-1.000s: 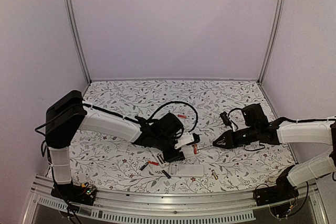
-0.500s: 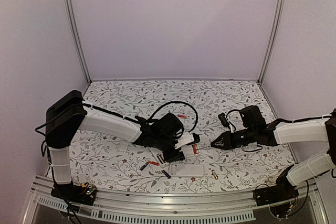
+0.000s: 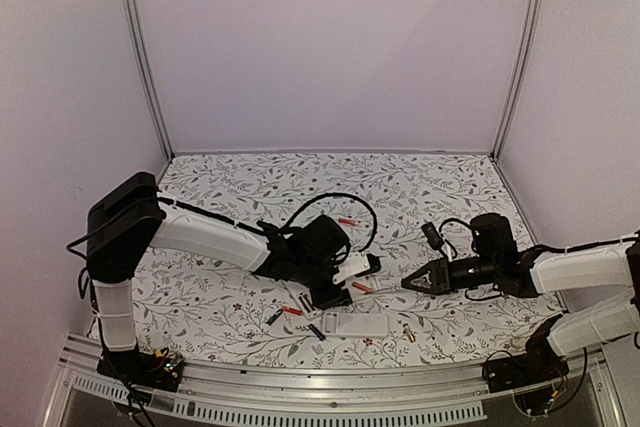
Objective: Unload the batteries from the remote control
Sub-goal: Remove the battery from the remote control without the battery cover.
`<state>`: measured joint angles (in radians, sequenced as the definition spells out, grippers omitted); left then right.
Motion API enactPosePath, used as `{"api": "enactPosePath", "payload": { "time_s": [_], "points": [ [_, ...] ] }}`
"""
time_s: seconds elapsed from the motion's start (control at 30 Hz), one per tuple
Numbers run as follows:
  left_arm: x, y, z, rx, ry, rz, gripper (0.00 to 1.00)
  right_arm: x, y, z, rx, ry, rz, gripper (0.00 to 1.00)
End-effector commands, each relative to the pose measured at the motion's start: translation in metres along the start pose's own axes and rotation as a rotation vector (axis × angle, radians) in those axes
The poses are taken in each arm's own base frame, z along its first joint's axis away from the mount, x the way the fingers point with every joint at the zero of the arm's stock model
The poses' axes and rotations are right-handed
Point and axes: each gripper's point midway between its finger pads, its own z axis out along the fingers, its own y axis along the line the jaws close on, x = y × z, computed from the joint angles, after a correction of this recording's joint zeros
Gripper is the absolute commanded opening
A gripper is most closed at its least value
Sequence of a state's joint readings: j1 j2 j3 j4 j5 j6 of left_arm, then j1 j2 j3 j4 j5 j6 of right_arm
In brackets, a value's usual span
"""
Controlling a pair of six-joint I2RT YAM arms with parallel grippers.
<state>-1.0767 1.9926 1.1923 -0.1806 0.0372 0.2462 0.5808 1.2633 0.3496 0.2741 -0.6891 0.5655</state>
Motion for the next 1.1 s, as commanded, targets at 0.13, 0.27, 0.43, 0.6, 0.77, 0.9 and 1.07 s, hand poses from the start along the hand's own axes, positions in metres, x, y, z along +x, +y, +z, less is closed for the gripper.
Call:
{"api": "enactPosePath", "payload": {
  "time_s": [0.13, 0.27, 0.43, 0.6, 0.77, 0.9, 1.07],
  "points": [
    [0.051, -0.003, 0.016, 0.009, 0.166, -0.004, 0.21, 0.008, 0.025, -0.009, -0.108, 0.015, -0.047, 0.00],
    [0.052, -0.003, 0.016, 0.009, 0.167, -0.004, 0.21, 0.002, 0.014, -0.010, -0.036, -0.022, -0.032, 0.00],
    [0.051, 0.001, 0.015, -0.017, 0.173, -0.007, 0.25, -0.007, 0.009, -0.012, 0.013, -0.055, -0.042, 0.00],
    [0.044, 0.010, 0.011, -0.051, 0.154, -0.029, 0.45, -0.017, 0.008, -0.016, 0.048, -0.104, -0.050, 0.00],
    [0.026, 0.021, 0.000, -0.072, 0.104, -0.071, 0.64, -0.028, 0.004, -0.026, 0.109, -0.180, -0.050, 0.00],
    [-0.002, 0.033, -0.020, -0.074, 0.011, -0.123, 0.71, -0.039, 0.003, -0.036, 0.149, -0.252, -0.054, 0.00],
    [-0.034, 0.053, -0.055, -0.067, -0.121, -0.208, 0.84, -0.051, 0.005, -0.044, 0.173, -0.311, -0.064, 0.00]
  ]
}}
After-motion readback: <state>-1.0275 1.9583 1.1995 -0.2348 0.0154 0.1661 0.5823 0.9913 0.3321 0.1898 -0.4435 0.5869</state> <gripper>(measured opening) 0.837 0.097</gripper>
